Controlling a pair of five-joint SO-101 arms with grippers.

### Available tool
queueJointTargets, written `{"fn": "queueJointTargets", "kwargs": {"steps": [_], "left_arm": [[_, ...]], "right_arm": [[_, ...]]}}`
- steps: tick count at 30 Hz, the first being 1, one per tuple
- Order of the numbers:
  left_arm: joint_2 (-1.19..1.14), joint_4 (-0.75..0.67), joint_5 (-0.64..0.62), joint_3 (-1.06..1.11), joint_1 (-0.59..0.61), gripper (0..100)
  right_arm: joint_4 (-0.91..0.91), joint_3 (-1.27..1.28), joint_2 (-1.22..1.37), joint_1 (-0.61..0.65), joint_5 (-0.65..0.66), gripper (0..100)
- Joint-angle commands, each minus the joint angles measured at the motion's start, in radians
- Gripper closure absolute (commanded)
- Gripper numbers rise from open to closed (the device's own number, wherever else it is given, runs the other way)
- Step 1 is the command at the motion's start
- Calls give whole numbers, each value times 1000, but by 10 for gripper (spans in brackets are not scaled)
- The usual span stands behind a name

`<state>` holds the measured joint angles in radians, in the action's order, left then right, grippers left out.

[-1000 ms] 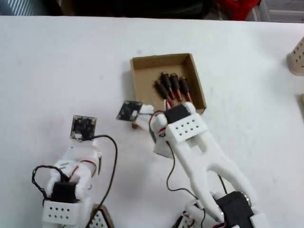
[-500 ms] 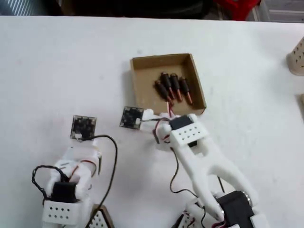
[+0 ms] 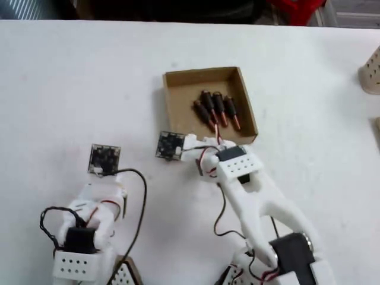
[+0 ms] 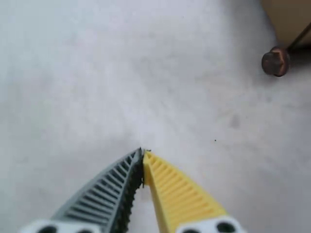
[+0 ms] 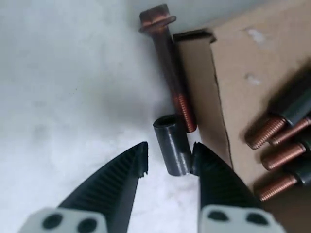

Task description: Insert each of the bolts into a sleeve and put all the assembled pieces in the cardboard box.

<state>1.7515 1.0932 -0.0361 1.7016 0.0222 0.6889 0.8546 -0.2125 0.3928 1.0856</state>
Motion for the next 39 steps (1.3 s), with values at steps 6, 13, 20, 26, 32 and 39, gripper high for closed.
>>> {"fn": "queueJointTargets", "kwargs": {"steps": [6, 13, 20, 26, 32, 39], "left_arm": [[18, 6, 11, -5, 10, 976], [18, 6, 11, -5, 10, 976], [18, 6, 11, -5, 10, 976], [18, 6, 11, -5, 10, 976], [18, 6, 11, -5, 10, 976], [18, 6, 11, -5, 10, 976]], "right_arm": [[12, -143, 188, -7, 11, 865], [85, -209, 239, -7, 12, 869], [130, -212, 246, -4, 11, 980], [163, -207, 240, -7, 3, 982], [268, -216, 176, -5, -169, 982], [361, -206, -44, -35, -577, 982]]}}
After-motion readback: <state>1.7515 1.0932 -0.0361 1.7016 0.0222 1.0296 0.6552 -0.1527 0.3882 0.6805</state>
